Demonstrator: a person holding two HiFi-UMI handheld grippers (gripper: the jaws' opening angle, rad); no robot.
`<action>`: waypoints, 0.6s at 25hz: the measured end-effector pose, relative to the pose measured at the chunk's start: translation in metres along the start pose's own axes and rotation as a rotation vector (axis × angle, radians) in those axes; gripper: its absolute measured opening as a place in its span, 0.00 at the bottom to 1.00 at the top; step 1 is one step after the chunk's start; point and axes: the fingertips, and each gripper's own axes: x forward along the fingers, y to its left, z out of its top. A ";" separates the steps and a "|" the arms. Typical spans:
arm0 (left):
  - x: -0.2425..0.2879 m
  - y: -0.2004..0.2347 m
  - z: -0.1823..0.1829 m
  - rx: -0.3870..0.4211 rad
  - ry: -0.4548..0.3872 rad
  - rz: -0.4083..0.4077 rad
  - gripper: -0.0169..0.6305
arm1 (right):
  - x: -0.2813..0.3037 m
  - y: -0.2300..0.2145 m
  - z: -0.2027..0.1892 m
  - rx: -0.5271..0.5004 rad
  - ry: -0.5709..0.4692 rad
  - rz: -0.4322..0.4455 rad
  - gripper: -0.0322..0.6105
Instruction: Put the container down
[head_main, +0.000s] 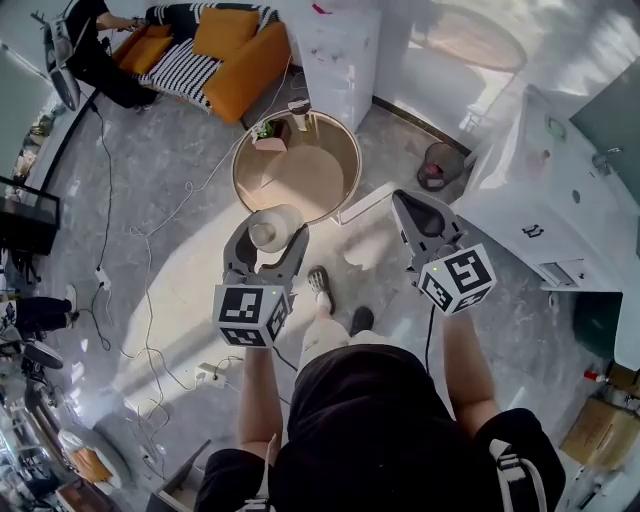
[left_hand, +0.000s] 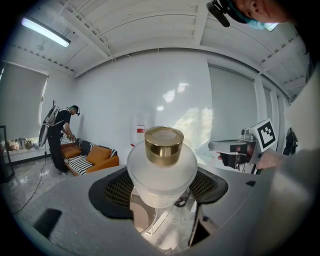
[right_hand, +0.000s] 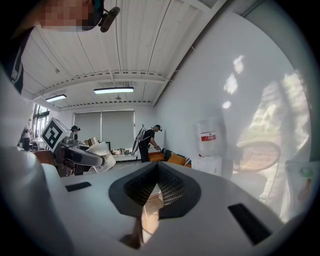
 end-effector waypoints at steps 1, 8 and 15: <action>0.004 0.004 0.003 0.001 0.000 -0.005 0.56 | 0.006 -0.002 0.003 -0.001 -0.001 -0.003 0.05; 0.044 0.048 0.032 0.021 -0.031 -0.037 0.56 | 0.062 -0.016 0.031 -0.024 -0.013 -0.026 0.05; 0.078 0.090 0.039 0.025 -0.023 -0.078 0.56 | 0.108 -0.025 0.040 -0.011 -0.014 -0.072 0.05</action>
